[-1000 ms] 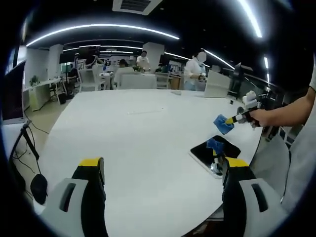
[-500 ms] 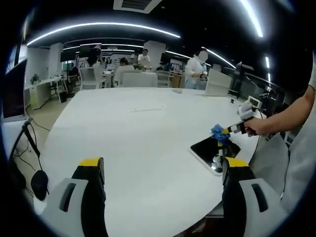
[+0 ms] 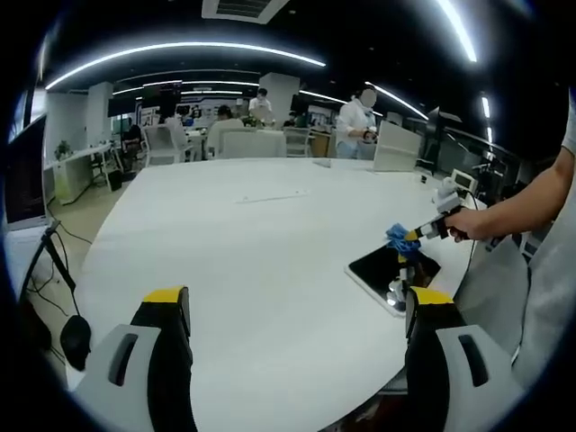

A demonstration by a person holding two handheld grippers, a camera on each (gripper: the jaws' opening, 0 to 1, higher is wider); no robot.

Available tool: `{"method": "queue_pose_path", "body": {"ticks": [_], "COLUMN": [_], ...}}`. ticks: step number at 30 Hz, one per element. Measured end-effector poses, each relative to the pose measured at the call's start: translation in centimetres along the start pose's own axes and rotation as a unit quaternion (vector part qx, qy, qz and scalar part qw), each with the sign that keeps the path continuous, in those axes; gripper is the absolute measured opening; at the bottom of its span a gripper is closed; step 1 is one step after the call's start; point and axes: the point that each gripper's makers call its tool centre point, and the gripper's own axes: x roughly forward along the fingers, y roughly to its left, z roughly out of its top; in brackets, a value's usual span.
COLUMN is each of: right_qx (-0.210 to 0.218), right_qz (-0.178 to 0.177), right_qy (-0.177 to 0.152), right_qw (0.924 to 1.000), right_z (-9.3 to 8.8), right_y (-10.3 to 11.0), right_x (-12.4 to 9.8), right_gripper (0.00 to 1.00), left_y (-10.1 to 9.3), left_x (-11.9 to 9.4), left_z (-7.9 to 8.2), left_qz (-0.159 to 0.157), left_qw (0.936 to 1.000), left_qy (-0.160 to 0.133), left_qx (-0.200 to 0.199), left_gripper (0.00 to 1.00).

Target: Wipe the mirror surface with the cleaning cloth until all visible marks leave the cleaned area.

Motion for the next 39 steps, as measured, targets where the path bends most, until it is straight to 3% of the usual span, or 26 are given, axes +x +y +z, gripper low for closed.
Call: {"method": "queue_pose_path", "body": {"ticks": [8, 19, 25, 35, 39], "right_qx": [-0.014, -0.007, -0.008, -0.009, -0.023], "right_qz": [0.011, 0.017, 0.013, 0.032, 0.042], "right_qy": [0.005, 0.011, 0.011, 0.016, 0.016], "right_qw": [0.9998, 0.9998, 0.9998, 0.9993, 0.9987], "right_z": [-0.2, 0.0, -0.3, -0.5, -0.5], "right_y": [2.5, 3.9, 5.4, 8.0, 9.4], "right_x": [0.0, 1.9, 1.6, 0.9, 1.0], "right_gripper": [0.00, 0.01, 0.01, 0.01, 0.01], "left_y": [0.1, 0.2, 0.4, -0.3, -1.9], "left_x": [-0.1, -0.2, -0.1, 0.4, 0.7], "left_z": [-0.1, -0.2, -0.3, -0.7, -0.8], "left_qz": [0.000, -0.002, -0.004, -0.011, -0.028], "left_qw": [1.0000, 1.0000, 0.9999, 0.9999, 0.9995], "left_qy": [0.002, 0.006, 0.011, 0.013, 0.016], "left_qx": [-0.001, -0.001, 0.001, 0.000, 0.004], "left_gripper": [0.99, 0.99, 0.99, 0.99, 0.99]}}
